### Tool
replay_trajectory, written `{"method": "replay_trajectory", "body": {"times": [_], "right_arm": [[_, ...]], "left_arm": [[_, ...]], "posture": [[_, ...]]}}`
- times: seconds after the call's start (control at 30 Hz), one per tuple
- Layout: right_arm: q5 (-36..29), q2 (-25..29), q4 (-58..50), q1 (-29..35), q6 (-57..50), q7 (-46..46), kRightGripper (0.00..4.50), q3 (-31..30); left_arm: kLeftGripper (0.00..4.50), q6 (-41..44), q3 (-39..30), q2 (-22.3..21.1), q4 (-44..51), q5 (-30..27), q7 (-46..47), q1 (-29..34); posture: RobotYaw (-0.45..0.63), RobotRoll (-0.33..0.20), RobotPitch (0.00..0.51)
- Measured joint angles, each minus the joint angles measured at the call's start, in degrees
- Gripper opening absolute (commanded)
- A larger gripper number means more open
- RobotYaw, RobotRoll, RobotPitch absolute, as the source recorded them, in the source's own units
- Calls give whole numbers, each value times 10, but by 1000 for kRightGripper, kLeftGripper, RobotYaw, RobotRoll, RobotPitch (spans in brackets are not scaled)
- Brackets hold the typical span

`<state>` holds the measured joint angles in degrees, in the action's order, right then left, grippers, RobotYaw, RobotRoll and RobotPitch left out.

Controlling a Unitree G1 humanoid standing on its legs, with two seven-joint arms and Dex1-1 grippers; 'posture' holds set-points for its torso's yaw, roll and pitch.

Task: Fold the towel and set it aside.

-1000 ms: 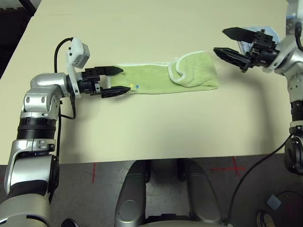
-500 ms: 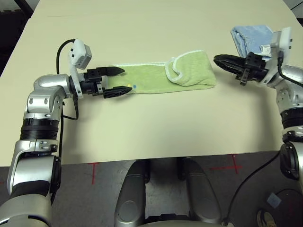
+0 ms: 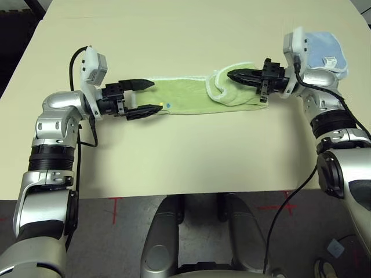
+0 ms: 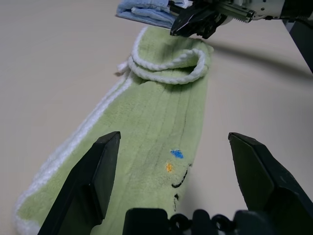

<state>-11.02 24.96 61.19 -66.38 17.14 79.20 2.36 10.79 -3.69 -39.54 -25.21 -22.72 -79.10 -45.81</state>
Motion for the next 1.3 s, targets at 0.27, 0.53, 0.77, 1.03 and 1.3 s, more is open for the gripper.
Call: {"method": "replay_trajectory", "body": {"times": [0.27,0.53,0.77,1.03,1.3], "right_arm": [[48,-12,39,36,52,-13,39,-28],[49,-50,47,18,56,-64,39,-15],[24,-50,43,-10,32,-43,39,4],[7,-13,46,-47,-5,-91,39,38],[51,-30,83,-23,-4,-231,39,32]], "left_arm": [[4500,-20,0,0,19,4,11,0],[4500,-16,3,2,24,4,23,3],[4500,-16,4,4,25,4,27,3],[4500,-16,4,5,24,4,27,3],[4500,-15,5,6,24,4,27,3]], "posture": [[120,0,328],[111,0,325],[94,0,318],[91,0,315],[123,0,311]]}}
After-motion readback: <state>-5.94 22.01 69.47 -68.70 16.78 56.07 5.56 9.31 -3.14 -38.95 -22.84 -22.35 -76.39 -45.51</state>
